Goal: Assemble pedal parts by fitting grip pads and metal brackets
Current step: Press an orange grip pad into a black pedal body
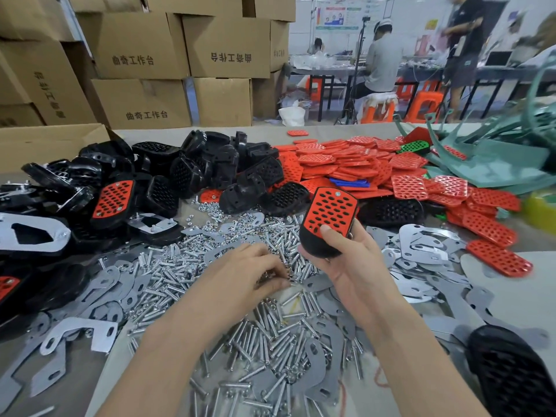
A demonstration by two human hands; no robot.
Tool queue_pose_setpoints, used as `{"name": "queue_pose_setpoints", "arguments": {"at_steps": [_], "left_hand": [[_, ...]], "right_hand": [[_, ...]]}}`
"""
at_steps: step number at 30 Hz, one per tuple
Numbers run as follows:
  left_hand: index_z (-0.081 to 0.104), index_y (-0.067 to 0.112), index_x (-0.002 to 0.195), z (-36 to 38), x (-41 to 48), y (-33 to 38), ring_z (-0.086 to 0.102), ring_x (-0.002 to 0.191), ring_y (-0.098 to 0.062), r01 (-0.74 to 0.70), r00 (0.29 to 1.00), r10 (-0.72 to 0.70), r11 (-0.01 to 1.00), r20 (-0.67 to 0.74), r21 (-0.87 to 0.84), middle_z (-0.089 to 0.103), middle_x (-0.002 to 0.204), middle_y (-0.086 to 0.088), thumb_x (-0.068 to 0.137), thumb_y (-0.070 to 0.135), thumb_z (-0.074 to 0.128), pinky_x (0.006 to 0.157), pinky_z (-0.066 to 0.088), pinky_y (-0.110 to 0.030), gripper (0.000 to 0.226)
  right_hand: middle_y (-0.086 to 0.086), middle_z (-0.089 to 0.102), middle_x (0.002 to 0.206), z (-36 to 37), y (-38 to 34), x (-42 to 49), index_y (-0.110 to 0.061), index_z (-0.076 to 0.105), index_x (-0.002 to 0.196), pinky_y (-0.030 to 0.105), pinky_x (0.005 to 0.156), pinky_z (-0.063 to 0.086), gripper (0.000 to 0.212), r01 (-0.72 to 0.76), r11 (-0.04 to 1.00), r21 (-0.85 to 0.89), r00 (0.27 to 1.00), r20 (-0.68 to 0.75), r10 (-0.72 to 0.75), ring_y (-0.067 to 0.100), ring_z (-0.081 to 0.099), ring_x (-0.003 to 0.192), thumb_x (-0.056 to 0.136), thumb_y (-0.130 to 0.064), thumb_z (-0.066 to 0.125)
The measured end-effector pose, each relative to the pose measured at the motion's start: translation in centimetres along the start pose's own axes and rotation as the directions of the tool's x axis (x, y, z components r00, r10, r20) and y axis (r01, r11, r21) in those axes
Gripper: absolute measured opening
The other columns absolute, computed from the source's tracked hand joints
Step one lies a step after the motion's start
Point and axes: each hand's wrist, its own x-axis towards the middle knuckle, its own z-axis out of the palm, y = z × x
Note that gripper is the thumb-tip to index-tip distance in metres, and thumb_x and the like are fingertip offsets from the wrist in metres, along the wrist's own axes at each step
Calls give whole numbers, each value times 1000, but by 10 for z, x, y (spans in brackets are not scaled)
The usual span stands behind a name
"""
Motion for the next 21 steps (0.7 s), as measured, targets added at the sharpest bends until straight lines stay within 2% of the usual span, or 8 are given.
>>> {"name": "queue_pose_setpoints", "arguments": {"at_steps": [4, 6, 8, 11, 14, 16, 19, 21], "left_hand": [[60, 40, 107, 2, 2, 0, 42, 97, 6, 21, 994, -13, 997, -107, 76, 47, 102, 27, 100, 51, 46, 81, 30, -16, 20], [60, 38, 103, 0, 2, 4, 50, 84, 9, 58, 975, -70, 996, -209, -64, 55, 91, 26, 99, 51, 45, 71, 36, -12, 20], [60, 39, 95, -1, 3, 9, 58, 74, 5, 56, 937, -154, 951, -313, -303, 62, 83, 22, 96, 50, 48, 59, 42, -14, 16], [62, 36, 93, 0, 6, 17, 63, 81, -2, -8, 877, -220, 883, -427, -470, 64, 92, 23, 97, 38, 58, 65, 49, -17, 6], [61, 37, 92, 4, 7, 21, 62, 87, 1, -9, 872, -228, 877, -432, -481, 65, 88, 19, 97, 26, 64, 70, 48, -10, 12], [58, 38, 88, 5, 7, 22, 61, 86, 3, 25, 880, -235, 891, -413, -453, 64, 87, 20, 96, 25, 65, 69, 47, -9, 16], [58, 36, 86, 5, 7, 22, 62, 85, -1, 20, 874, -234, 893, -426, -449, 63, 95, 24, 95, 23, 65, 69, 48, -13, 18], [60, 34, 87, 5, 7, 22, 62, 84, -5, 9, 871, -225, 896, -437, -443, 64, 87, 17, 94, 21, 65, 71, 50, -20, 15]], "right_hand": [[12, 75, 111, 0, 2, 1, -7, 59, 129, 39, 85, 63, 32, 19, 1000, 22, 1000, 8, -19, 24, 75, 102, 100, 6, 55], [13, 75, 113, 1, 2, 0, -9, 58, 130, 39, 87, 63, 36, 23, 1000, 7, 999, 28, -23, 26, 75, 104, 99, 8, 55], [15, 75, 116, 1, 3, -1, -10, 57, 131, 40, 90, 62, 38, 30, 999, -26, 998, 61, -28, 28, 74, 105, 99, 10, 54], [19, 72, 121, 5, 6, -1, -12, 57, 131, 42, 93, 61, 40, 55, 993, -109, 994, 103, -43, 30, 73, 108, 97, 10, 57], [9, 75, 118, 8, 10, -1, -22, 59, 127, 42, 95, 60, 43, 108, 965, -240, 989, 121, -80, 25, 73, 108, 93, 3, 62], [3, 77, 114, 8, 12, -2, -28, 60, 124, 35, 89, 61, 44, 138, 943, -304, 986, 133, -102, 21, 74, 106, 96, 6, 59], [1, 77, 111, 8, 12, -4, -31, 61, 119, 28, 84, 60, 44, 188, 901, -392, 978, 159, -135, 18, 74, 105, 97, 7, 58], [0, 77, 112, 8, 12, -5, -34, 61, 120, 33, 90, 60, 45, 221, 872, -436, 971, 183, -155, 20, 73, 107, 98, 5, 58]]}}
